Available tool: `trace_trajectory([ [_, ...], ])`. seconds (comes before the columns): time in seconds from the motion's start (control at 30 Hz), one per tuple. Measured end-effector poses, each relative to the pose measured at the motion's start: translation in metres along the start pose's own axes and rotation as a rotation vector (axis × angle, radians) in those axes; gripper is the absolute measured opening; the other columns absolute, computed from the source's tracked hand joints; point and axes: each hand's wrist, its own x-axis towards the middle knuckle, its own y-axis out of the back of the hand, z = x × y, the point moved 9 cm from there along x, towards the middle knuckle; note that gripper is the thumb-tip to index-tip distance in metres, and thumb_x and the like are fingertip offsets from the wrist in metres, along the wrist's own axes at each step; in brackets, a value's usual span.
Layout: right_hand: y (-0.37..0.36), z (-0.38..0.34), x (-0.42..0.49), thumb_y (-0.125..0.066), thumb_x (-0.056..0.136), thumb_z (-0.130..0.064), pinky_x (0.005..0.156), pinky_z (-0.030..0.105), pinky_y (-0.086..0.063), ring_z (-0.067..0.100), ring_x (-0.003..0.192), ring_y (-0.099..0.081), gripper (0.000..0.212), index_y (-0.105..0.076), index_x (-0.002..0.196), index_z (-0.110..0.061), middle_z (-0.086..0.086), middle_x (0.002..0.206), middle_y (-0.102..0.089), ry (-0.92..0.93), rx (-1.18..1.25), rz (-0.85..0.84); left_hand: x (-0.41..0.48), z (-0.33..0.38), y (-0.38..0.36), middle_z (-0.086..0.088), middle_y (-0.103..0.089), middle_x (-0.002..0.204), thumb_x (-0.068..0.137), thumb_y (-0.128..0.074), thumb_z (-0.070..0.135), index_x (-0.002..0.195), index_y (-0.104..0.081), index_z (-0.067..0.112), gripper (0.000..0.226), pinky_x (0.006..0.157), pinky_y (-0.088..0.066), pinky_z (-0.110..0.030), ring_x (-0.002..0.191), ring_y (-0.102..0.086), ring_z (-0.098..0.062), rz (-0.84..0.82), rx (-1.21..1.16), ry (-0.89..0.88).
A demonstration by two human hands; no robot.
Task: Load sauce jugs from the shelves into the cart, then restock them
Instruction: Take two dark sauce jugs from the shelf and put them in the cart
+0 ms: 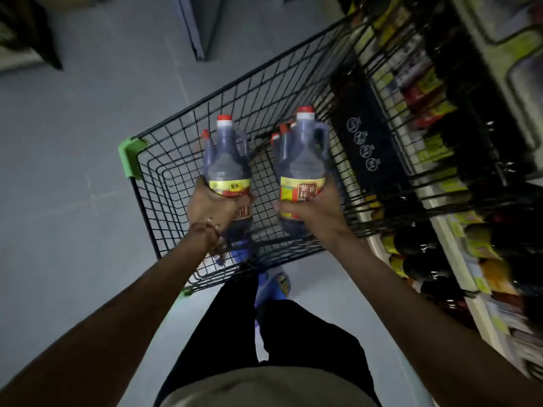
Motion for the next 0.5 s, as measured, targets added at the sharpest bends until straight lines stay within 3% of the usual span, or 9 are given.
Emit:
trace_trajectory([
  [0.13,0.04,-0.023,-0.04,-0.099,0.051,-0.001,0.073,0.034,-0.061,0.013,0.087,-0.075,0.081,-0.058,0.121,-0.012,0.003,0.102,-0.076,0.063,0.074,0.046,-0.04,0.042,0.005,0.002,-0.07,0.108,0.038,-0.084,0.05,0.121,-0.052,0.023,0.093,0.087,-0.055,-0.036,0.096,-0.068,-0.023,0.018,-0.022,-0.136],
  [0.23,0.07,-0.03,-0.071,-0.099,0.039,-0.026,0.077,0.045,-0.064,0.023,0.092,-0.076,0.093,-0.061,0.123,-0.011,0.006,0.104,-0.077,0.071,0.137,0.13,-0.068,0.068,0.003,0.003,-0.069,0.105,0.046,-0.088,0.043,0.122,-0.051,0.021,0.087,0.083,-0.056,-0.034,0.093,-0.068,-0.021,-0.013,-0.017,-0.256],
  [0.3,0.088,-0.035,-0.095,-0.097,0.037,-0.031,0.08,0.049,-0.064,0.026,0.095,-0.076,0.098,-0.06,0.126,-0.009,0.009,0.108,-0.077,0.086,0.177,0.182,-0.082,0.082,0.0,0.002,-0.069,0.105,0.05,-0.091,0.04,0.119,-0.051,0.021,0.082,0.083,-0.058,-0.04,0.09,-0.068,-0.02,-0.04,-0.004,-0.327],
  [0.43,0.123,-0.031,-0.146,-0.098,0.053,-0.005,0.075,0.042,-0.063,0.026,0.094,-0.075,0.088,-0.055,0.129,-0.007,0.012,0.109,-0.075,0.119,0.249,0.309,-0.109,0.105,-0.014,0.004,-0.071,0.103,0.045,-0.087,0.045,0.117,-0.052,0.023,0.083,0.079,-0.06,-0.041,0.087,-0.07,-0.016,-0.161,-0.022,-0.442],
  [0.5,0.134,-0.023,-0.171,-0.098,0.055,-0.003,0.074,0.044,-0.063,0.029,0.092,-0.075,0.084,-0.056,0.128,-0.005,0.014,0.107,-0.075,0.126,0.282,0.366,-0.119,0.109,-0.026,0.005,-0.071,0.102,0.042,-0.087,0.046,0.121,-0.052,0.022,0.09,0.076,-0.062,-0.041,0.086,-0.072,-0.014,-0.27,-0.035,-0.494],
])
